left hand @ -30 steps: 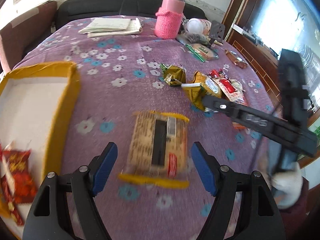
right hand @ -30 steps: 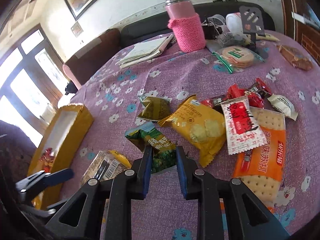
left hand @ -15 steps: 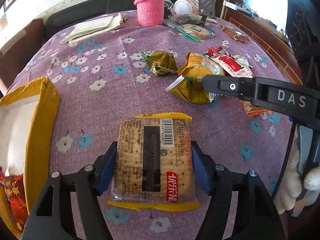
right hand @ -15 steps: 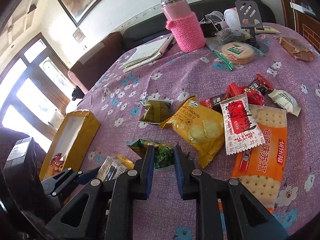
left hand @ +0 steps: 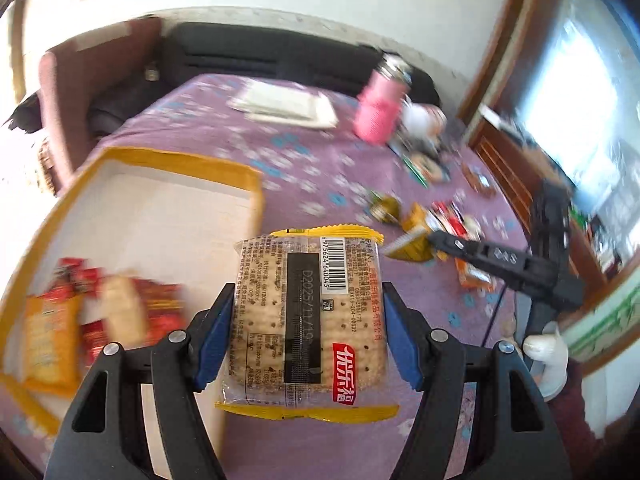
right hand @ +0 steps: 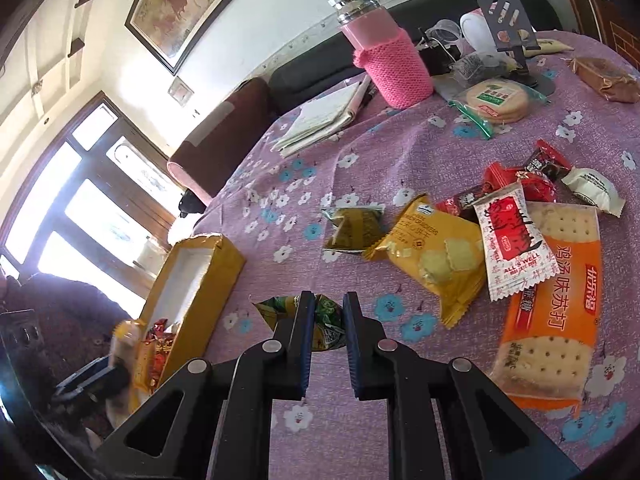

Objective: Organize snacks
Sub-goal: 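Carry the cracker pack and pea bag to the tray and open both tools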

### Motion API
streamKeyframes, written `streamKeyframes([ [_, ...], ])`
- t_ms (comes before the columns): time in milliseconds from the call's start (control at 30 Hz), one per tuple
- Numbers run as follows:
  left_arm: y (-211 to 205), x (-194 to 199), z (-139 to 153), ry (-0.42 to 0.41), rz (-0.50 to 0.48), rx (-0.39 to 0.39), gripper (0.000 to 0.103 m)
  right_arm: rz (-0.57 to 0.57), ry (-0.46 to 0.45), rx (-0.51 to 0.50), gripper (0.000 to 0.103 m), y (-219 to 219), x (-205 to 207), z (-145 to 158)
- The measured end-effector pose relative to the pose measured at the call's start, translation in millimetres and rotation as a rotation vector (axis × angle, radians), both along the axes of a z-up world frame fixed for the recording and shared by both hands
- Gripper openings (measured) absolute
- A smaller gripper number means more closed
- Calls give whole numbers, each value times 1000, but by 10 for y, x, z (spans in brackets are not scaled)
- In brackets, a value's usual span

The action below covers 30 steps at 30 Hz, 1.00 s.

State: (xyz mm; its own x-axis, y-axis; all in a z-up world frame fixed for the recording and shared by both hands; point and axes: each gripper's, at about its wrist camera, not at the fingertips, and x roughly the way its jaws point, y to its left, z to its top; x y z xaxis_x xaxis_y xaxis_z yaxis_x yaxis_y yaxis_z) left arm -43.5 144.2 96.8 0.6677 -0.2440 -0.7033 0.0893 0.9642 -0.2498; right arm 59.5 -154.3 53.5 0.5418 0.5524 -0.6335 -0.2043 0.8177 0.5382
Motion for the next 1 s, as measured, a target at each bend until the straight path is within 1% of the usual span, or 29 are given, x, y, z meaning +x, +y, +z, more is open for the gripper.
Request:
streamKeyframes([
  [67, 267, -53, 49, -7, 57, 4, 68, 0, -8, -9, 15, 68, -42, 71],
  [133, 521, -49, 59, 1, 106, 4, 68, 17, -16, 7, 15, 166, -110, 167],
  [200, 793, -14, 66, 10, 154, -3, 68, 41, -22, 21, 15, 305, -185, 292],
  [267, 964, 58, 59, 17, 188, 4, 68, 76, -28, 32, 15, 475, -233, 421],
  [400, 1293, 240, -49, 49, 235, -6, 68, 164, -35, 26, 15, 1002, -286, 653],
  [500, 1478, 422, -168, 77, 266, -5, 68, 225, -19, 7, 15, 1447, -287, 691],
  [567, 1614, 541, -244, 99, 282, -51, 68, 255, 0, -10, 14, 1733, -263, 652],
  [633, 1721, 641, -306, 115, 299, -75, 68, 276, 37, -19, 14, 2006, -209, 546],
  [767, 1806, 812, -412, 142, 305, -70, 69, 279, 119, -25, 14, 2420, 16, 272],
  [867, 1872, 890, -484, 162, 315, -94, 69, 282, 144, -50, 14, 2668, 137, 117],
  [900, 1896, 902, -503, 167, 315, -108, 69, 286, 147, -59, 19, 2744, 168, 81],
  [967, 1923, 918, -528, 174, 314, -138, 69, 274, 150, -68, 19, 2813, 199, 30],
  [1000, 1924, 909, -525, 174, 312, -139, 69, 268, 153, -65, 24, 2833, 213, 9],
])
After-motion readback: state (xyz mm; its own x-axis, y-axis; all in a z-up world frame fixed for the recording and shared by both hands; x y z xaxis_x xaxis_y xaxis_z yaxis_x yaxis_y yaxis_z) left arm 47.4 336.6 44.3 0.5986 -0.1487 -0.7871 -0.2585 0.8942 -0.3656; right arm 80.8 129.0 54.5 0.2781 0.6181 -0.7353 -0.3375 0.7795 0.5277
